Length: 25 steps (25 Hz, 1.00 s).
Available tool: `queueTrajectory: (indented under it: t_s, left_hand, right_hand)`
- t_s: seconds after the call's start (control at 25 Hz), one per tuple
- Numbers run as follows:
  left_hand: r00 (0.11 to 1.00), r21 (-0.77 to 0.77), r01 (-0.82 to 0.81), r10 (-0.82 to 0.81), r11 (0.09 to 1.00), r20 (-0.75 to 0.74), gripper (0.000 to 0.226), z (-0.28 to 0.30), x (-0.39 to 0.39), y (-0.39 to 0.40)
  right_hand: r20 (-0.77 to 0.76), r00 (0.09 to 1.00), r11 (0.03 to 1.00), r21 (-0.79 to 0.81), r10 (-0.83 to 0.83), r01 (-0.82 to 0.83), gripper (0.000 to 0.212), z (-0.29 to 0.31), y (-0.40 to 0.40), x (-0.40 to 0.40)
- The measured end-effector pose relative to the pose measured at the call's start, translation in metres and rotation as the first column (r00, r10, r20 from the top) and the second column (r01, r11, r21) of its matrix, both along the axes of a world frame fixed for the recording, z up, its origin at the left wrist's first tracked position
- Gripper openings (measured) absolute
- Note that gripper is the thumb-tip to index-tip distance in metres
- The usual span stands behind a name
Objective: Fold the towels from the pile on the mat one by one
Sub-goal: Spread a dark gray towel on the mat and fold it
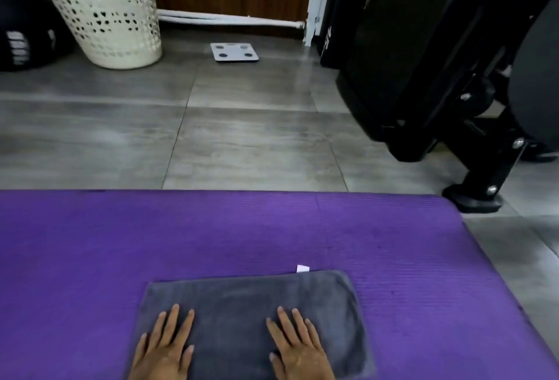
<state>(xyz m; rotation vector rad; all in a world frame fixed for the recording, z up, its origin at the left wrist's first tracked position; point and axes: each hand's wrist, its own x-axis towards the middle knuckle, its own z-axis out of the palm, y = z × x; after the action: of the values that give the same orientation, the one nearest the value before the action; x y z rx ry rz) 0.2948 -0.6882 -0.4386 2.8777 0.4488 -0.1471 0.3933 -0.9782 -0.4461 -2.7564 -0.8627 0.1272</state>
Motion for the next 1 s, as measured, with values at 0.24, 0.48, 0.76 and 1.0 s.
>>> queueTrajectory:
  t_s: [0.24,0.48,0.76,1.0]
  left_hand:
    - [0.968,-0.057,0.113,-0.122,0.992,-0.217,0.084,0.032,0.006,-0.021]
    - [0.960,-0.118,-0.081,0.045,0.990,-0.276,0.085,0.038,0.005,-0.039]
    - [0.921,-0.090,0.029,-0.061,0.996,-0.385,0.067,0.029,-0.001,-0.046]
    - [0.943,-0.076,-0.291,0.272,0.954,-0.191,0.067,0.026,-0.017,-0.036]
  right_hand:
    - [-0.062,0.982,0.977,-0.130,-0.179,0.170,0.070,0.006,-0.010,-0.014]
    - [-0.083,0.996,0.979,-0.204,-0.041,0.024,0.064,0.009,-0.016,-0.017]
    - [-0.039,0.992,0.973,-0.195,0.117,-0.122,0.062,0.001,-0.007,-0.026]
    - [0.018,0.993,0.981,-0.157,-0.115,0.116,0.062,0.002,-0.016,-0.027]
